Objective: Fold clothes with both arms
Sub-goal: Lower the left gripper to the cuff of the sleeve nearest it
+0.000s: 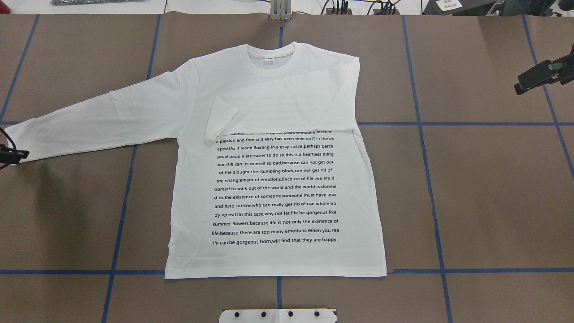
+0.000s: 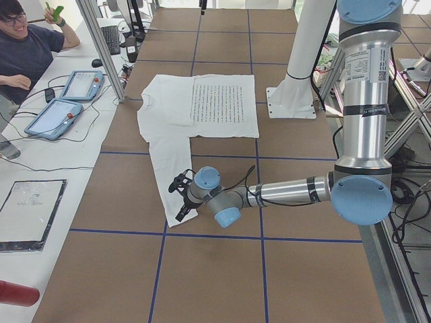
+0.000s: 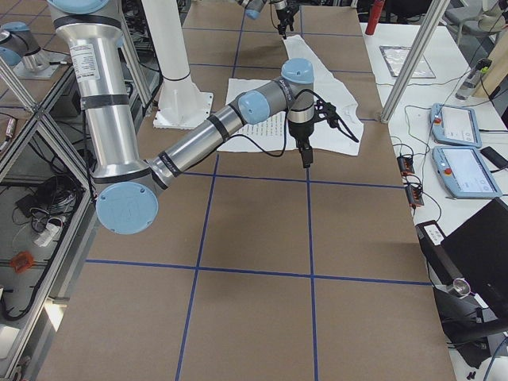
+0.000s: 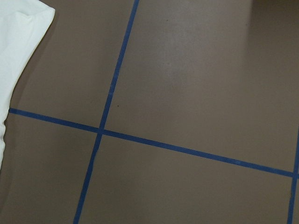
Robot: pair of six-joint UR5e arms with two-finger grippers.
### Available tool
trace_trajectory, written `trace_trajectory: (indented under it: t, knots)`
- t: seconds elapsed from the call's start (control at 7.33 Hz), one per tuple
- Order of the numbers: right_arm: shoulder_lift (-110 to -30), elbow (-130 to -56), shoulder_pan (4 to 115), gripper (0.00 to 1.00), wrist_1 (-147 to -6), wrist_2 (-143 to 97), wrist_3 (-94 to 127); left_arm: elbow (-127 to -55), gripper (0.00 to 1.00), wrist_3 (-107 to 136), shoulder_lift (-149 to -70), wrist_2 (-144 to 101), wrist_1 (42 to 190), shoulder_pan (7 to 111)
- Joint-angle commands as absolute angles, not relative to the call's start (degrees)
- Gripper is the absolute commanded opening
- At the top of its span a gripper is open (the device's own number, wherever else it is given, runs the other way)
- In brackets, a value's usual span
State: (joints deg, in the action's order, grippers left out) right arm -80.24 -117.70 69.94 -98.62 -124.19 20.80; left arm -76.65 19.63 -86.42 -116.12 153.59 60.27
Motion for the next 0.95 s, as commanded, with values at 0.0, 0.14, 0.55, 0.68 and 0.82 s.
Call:
trace_trajectory:
  t: [0.0, 0.14, 0.55, 0.68, 0.82]
  knots:
    - [-80.42, -117.95, 69.96, 1.0, -98.61, -124.1, 20.74, -76.55, 1.0, 19.51, -85.17, -116.19, 155.82, 59.15]
    - [-80.42, -117.95, 69.96, 1.0, -98.61, -124.1, 20.74, -76.55, 0.85, 19.42, -84.91, -116.19, 155.92, 58.8]
    - [-80.33, -117.86, 69.96, 1.0, -98.61, -124.1, 20.66, -76.46, 0.6, 19.42, -84.9, -116.1, 155.83, 58.54]
    - [-80.33, -117.86, 69.96, 1.0, -98.61, -124.1, 20.65, -76.46, 0.57, 19.42, -84.82, -116.1, 155.74, 58.36]
    - [-80.33, -118.04, 69.96, 1.0, -98.61, -124.1, 20.65, -76.46, 0.29, 19.42, -84.81, -116.1, 155.83, 58.36]
